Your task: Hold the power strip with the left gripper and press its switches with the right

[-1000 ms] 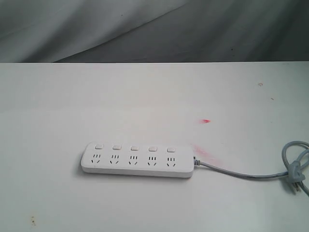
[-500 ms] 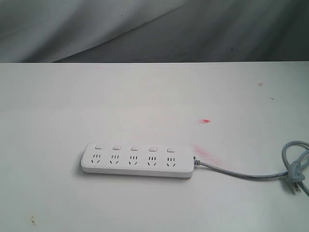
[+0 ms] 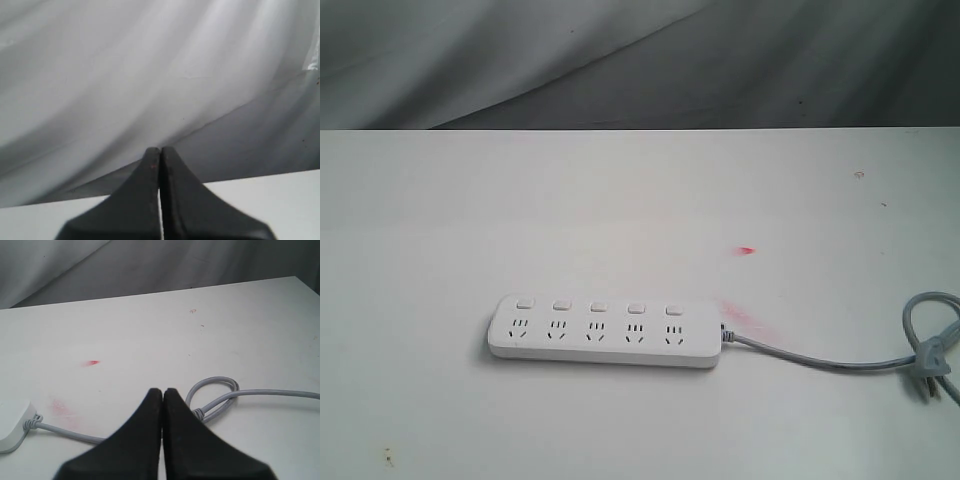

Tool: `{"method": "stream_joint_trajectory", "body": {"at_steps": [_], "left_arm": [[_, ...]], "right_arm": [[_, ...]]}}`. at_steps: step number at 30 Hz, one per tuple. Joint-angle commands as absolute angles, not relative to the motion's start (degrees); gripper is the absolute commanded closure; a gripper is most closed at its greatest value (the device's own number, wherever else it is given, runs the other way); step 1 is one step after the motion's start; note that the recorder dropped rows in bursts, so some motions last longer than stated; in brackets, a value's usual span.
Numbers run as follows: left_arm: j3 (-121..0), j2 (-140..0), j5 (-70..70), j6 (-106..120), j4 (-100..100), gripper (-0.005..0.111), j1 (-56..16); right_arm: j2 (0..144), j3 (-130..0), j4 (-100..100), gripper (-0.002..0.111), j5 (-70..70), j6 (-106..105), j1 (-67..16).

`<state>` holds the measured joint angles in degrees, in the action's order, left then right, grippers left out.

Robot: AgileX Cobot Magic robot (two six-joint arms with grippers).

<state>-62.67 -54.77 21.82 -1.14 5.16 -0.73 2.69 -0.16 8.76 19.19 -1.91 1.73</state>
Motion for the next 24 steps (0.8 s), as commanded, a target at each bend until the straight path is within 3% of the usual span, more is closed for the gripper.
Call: {"method": "stream_joint_trajectory", "body": {"at_steps": [1, 12, 24], "left_arm": [[-67.3, -57.1, 20.9, -1.2, 5.3, 0.106, -0.6], [-69.0, -63.6, 20.1, 9.5, 11.6, 0.106, -0.6], [-69.0, -74.0, 36.3, 60.0, -32.3, 0.106, -0.6]], "right_arm": [[2.2, 0.0, 8.1, 0.108, 19.1, -2.0, 2.2], [2.2, 0.0, 8.1, 0.108, 19.1, -2.0, 2.2], [2.2, 0.0, 8.1, 0.108, 19.1, -2.1, 2.2]]}}
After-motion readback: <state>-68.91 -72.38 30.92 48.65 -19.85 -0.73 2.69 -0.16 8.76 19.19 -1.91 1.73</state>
